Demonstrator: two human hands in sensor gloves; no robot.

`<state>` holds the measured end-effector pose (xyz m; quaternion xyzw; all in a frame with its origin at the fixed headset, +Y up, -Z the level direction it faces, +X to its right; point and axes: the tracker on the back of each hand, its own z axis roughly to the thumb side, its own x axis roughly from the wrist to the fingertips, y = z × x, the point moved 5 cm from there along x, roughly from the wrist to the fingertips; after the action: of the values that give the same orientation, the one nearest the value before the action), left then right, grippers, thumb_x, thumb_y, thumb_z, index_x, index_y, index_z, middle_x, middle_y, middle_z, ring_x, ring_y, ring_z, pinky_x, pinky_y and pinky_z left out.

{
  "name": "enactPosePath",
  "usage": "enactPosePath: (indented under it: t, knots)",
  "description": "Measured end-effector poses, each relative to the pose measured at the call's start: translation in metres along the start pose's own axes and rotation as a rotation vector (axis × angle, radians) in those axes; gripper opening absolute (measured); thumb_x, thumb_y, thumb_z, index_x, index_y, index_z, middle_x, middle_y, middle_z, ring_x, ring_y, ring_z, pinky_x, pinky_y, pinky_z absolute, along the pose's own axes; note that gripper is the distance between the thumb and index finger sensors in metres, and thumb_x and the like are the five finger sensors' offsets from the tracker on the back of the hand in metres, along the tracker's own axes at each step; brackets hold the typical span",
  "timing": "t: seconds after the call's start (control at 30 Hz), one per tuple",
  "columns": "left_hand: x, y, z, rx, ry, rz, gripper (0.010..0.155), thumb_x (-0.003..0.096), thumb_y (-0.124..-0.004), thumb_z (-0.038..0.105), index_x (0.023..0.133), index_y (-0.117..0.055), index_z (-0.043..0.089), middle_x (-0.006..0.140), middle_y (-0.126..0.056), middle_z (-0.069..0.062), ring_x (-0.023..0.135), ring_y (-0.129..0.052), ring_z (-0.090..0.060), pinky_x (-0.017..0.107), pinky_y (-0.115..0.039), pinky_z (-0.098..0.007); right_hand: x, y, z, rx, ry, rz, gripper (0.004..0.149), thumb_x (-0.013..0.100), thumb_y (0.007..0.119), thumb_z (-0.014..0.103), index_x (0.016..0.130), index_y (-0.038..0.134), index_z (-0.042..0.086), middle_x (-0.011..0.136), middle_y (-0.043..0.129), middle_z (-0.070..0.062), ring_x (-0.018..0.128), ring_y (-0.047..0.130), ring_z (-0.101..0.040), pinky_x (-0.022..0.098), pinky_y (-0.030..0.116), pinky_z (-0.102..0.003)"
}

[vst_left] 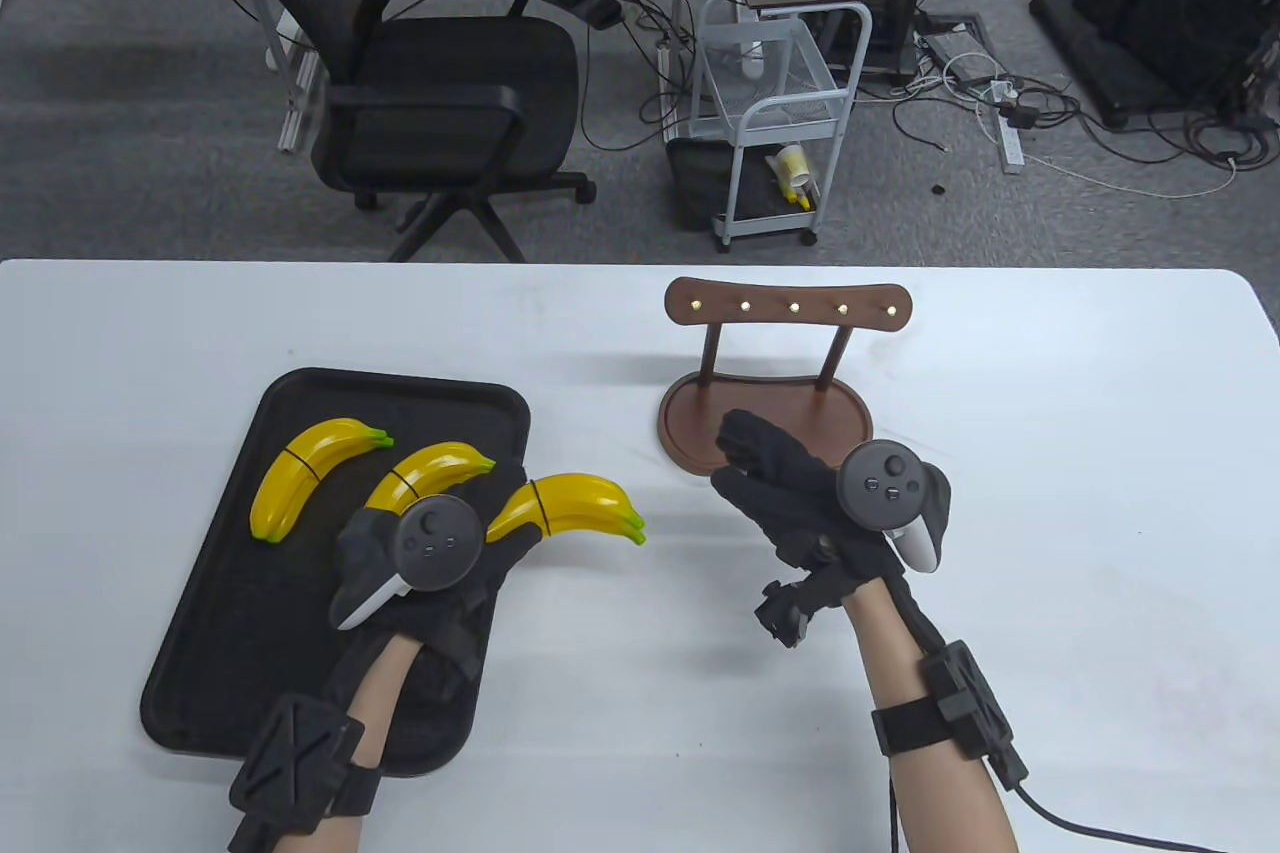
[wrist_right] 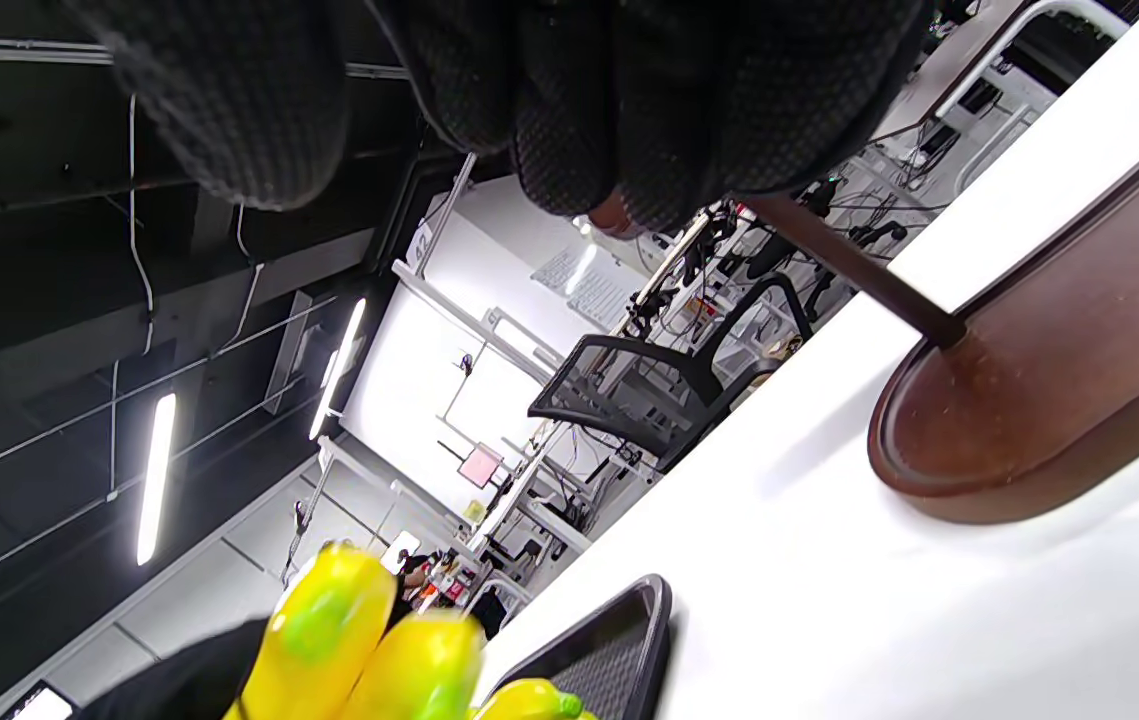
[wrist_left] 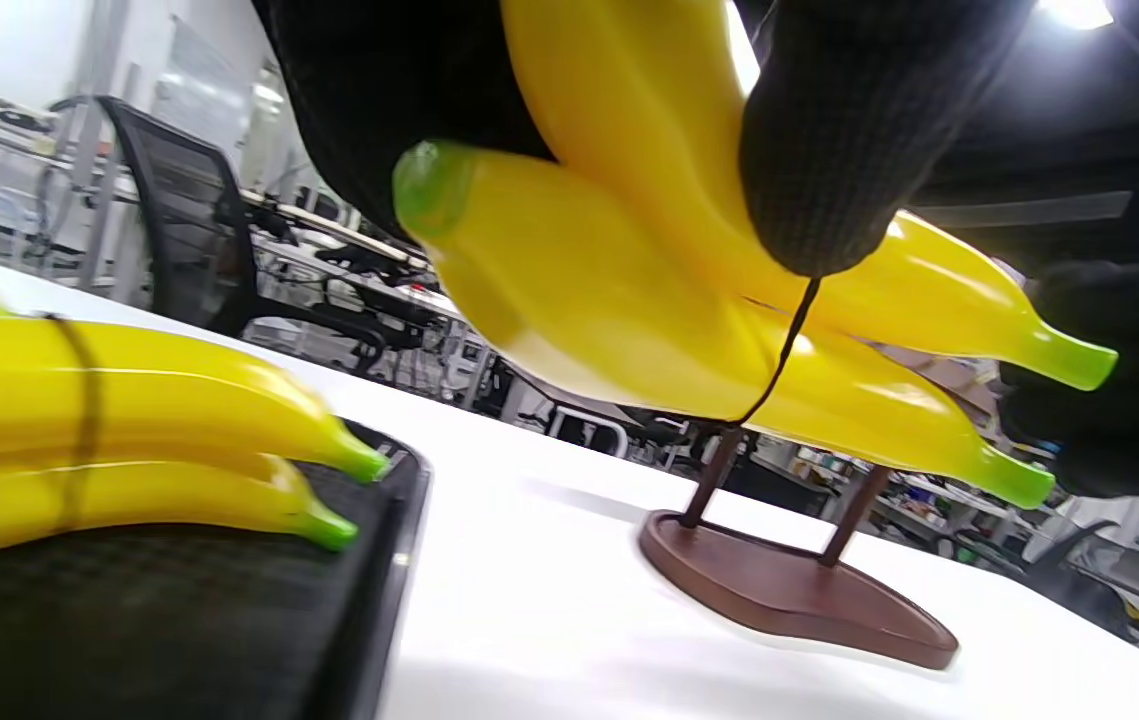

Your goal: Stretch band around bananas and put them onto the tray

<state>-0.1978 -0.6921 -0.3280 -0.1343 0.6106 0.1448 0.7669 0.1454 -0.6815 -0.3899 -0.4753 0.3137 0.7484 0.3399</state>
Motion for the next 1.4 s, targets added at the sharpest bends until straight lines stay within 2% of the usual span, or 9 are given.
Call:
enactPosePath:
  t: [0.23,0.43,0.6,1.03,1.4]
  knots:
    - [-0.039,0.012,-0.051,-0.013,0.122,0.024,0.066,0.0551,-0.084,0.045,0.11,-0.058,0.021,0.108,-0.08,-0.003,0.093,-0.09,-0.029,0.074,-0.072,-0.048,-0.001,-0.011,-0.004,0.02,0.008,-0.028,0.067,0.057,0.074,0.046,0.109,0.055,0.009,0.107,0.069,-0.018,0.091,0.077,-0.043,0.061,0.071,-0.055]
    - [-0.075,0.011,-0.094,-0.038,0.235,0.015,0.066,0.0547,-0.085,0.044,0.11,-0.058,0.021,0.108,-0.079,-0.003,0.094,-0.089,-0.029,0.074,-0.072,-0.049,-0.001,-0.012,-0.005,0.017,0.012,-0.032,0.066,0.057,0.073,0.046,0.109,0.055,0.009,0.107,0.069,-0.018,0.091,0.077,-0.043,0.061,0.071,-0.055]
    - [-0.092,0.008,-0.119,-0.02,0.317,-0.019,0.066,0.0538,-0.086,0.043,0.109,-0.059,0.022,0.108,-0.08,-0.003,0.094,-0.089,-0.029,0.074,-0.071,-0.05,-0.002,-0.012,-0.006,0.014,0.017,-0.026,0.066,0.057,0.073,0.046,0.109,0.055,0.009,0.107,0.069,-0.018,0.091,0.077,-0.044,0.061,0.071,-0.055]
    - [-0.1,-0.018,-0.151,-0.068,0.396,-0.126,0.066,0.0519,-0.087,0.042,0.109,-0.057,0.027,0.109,-0.078,0.003,0.097,-0.086,-0.027,0.075,-0.069,-0.05,-0.002,-0.008,-0.01,0.002,0.038,-0.005,0.065,0.058,0.073,0.045,0.109,0.056,0.009,0.106,0.07,-0.018,0.091,0.077,-0.044,0.06,0.071,-0.055]
    - [-0.102,-0.029,-0.161,-0.084,0.424,-0.194,0.065,0.0508,-0.087,0.042,0.107,-0.057,0.033,0.111,-0.075,0.009,0.101,-0.083,-0.027,0.077,-0.067,-0.051,-0.001,-0.006,-0.013,0.0,0.049,0.009,0.065,0.058,0.072,0.045,0.109,0.056,0.009,0.106,0.07,-0.019,0.09,0.077,-0.044,0.06,0.071,-0.056]
